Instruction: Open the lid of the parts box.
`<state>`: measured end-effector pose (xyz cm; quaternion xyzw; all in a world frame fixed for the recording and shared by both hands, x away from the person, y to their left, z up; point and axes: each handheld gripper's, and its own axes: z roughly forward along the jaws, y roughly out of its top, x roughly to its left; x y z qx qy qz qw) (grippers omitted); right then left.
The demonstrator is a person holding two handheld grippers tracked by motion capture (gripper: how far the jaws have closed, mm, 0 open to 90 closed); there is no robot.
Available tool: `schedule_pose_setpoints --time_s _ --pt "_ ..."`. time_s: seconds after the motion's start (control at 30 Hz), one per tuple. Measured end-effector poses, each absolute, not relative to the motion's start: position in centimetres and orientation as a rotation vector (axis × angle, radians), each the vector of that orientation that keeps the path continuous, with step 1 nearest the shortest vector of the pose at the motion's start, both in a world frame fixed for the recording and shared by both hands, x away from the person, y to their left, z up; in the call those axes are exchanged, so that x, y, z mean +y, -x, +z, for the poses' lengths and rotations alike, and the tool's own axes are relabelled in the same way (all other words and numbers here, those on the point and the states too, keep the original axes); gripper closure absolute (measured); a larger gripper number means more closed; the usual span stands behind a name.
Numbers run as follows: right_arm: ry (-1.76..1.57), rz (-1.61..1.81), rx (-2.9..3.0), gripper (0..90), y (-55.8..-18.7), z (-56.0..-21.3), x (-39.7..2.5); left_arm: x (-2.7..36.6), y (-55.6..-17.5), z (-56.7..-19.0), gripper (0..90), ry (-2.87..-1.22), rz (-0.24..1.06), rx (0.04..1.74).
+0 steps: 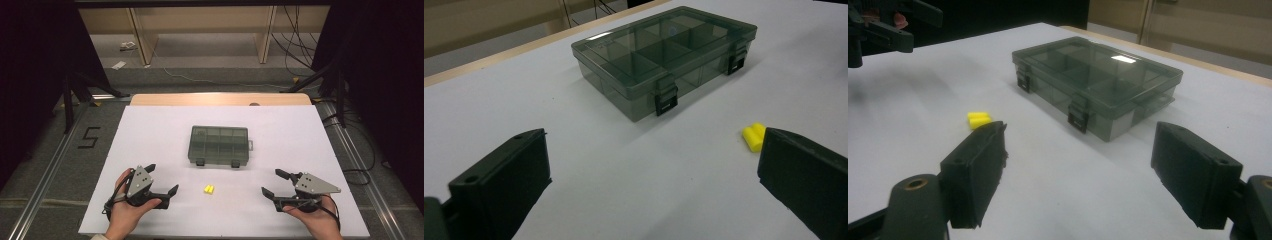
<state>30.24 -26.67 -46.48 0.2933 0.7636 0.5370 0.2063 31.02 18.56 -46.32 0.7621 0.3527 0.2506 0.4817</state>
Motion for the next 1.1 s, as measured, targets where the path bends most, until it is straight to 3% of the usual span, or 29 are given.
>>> schedule_pose_setpoints --time_s 0.13,0.2,0.23,0.27,0.3,0.33,0.37,0.4,0.43,0.5,0.77,1.1 --pt "-0.811 1.494 2.111 23.6 -30.5 -46.4 -26.8 18.1 -31.2 -46.0 10.9 -1.842 0.633 0.873" --pt "-0.817 1.493 2.100 25.3 -30.8 -46.4 -26.8 17.9 -31.3 -45.8 27.9 -1.832 0.626 0.886" --pt "-0.817 1.493 2.100 25.3 -30.8 -46.4 -26.8 17.8 -31.3 -45.8 27.9 -1.834 0.623 0.887" --pt "-0.817 1.489 2.097 26.3 -30.9 -46.3 -26.8 17.6 -31.4 -45.7 34.2 -1.839 0.638 0.893" --pt "-0.813 1.477 2.094 28.5 -31.0 -46.2 -26.8 17.5 -31.4 -45.6 45.0 -1.848 0.654 0.898" --pt "-0.812 1.466 2.090 36.5 -31.5 -45.9 -26.6 17.4 -31.7 -45.3 69.6 -1.858 0.658 0.896" --pt "-0.812 1.466 2.090 36.5 -31.5 -45.9 -26.6 17.4 -31.7 -45.3 76.7 -1.858 0.658 0.896" --pt "-0.806 1.456 2.087 47.8 -32.0 -45.7 -26.2 17.4 -31.9 -45.1 85.1 -1.870 0.645 0.913" --pt "-0.806 1.456 2.087 47.8 -32.0 -45.7 -26.2 17.3 -32.0 -45.0 85.1 -1.871 0.631 0.926" --pt "-0.794 1.434 2.117 56.1 -32.6 -45.6 -25.9 17.1 -32.7 -44.9 89.7 -1.862 0.524 0.971" --pt "-0.787 1.381 2.176 89.1 -35.7 -45.2 -24.3 15.1 -36.0 -45.4 90.0 -1.976 0.625 1.011" --pt "-0.860 1.312 2.248 90.0 -38.5 -46.1 -23.2 14.0 -38.9 -46.8 90.0 -2.029 0.615 1.053"
